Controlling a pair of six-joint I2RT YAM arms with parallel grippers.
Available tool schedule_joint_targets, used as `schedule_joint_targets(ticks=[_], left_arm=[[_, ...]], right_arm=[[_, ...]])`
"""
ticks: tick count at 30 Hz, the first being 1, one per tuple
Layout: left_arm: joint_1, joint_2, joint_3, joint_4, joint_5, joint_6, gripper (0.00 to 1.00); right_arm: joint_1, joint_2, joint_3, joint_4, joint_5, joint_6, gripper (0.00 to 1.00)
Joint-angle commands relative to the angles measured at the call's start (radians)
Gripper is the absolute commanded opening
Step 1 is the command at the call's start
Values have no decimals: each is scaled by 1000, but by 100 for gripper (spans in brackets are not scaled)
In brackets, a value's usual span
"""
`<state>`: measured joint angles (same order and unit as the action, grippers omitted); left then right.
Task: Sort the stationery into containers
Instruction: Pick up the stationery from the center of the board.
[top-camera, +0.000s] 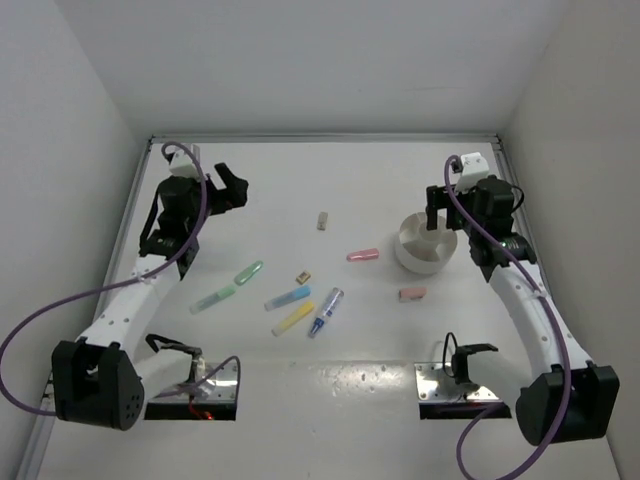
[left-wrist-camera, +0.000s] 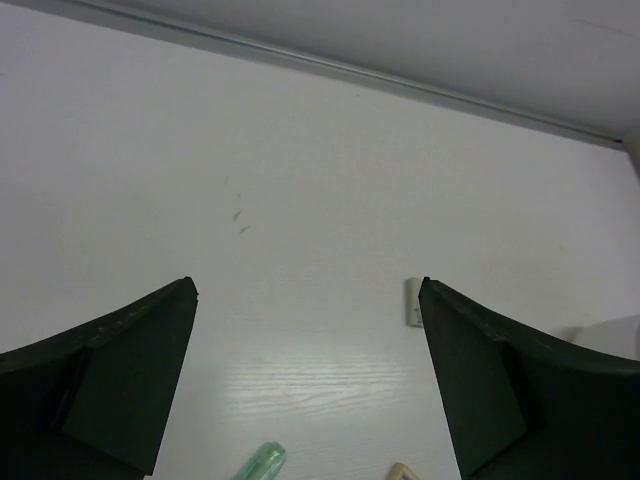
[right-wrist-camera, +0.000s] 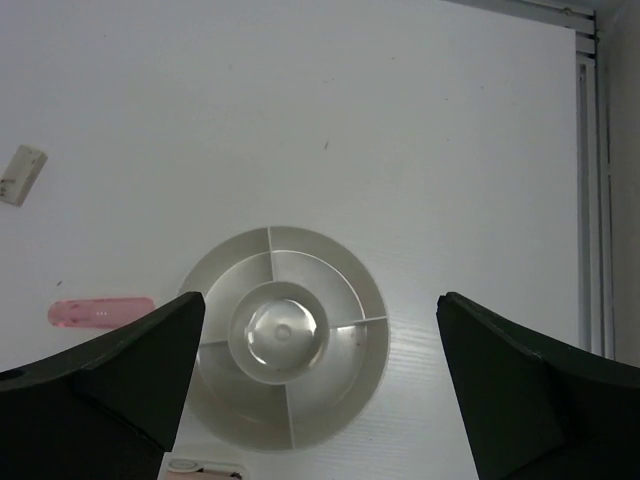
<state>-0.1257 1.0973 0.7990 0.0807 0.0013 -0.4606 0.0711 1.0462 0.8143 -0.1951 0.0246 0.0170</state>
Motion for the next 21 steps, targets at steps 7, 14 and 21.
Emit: schedule_joint_targets(ticks=[7,14,21], left_arm=[[-34,136,61,93,255,-87,80],[-155,289,178,-11,290,-10,0],[-311,518,403,-306,95,76,99]], right_arm=[[-1,-69,-14,16,-66,-24,96],[-10,-49,-1,-26,-92,-55,24],[-10,-31,8,-37,-126,-65,30]])
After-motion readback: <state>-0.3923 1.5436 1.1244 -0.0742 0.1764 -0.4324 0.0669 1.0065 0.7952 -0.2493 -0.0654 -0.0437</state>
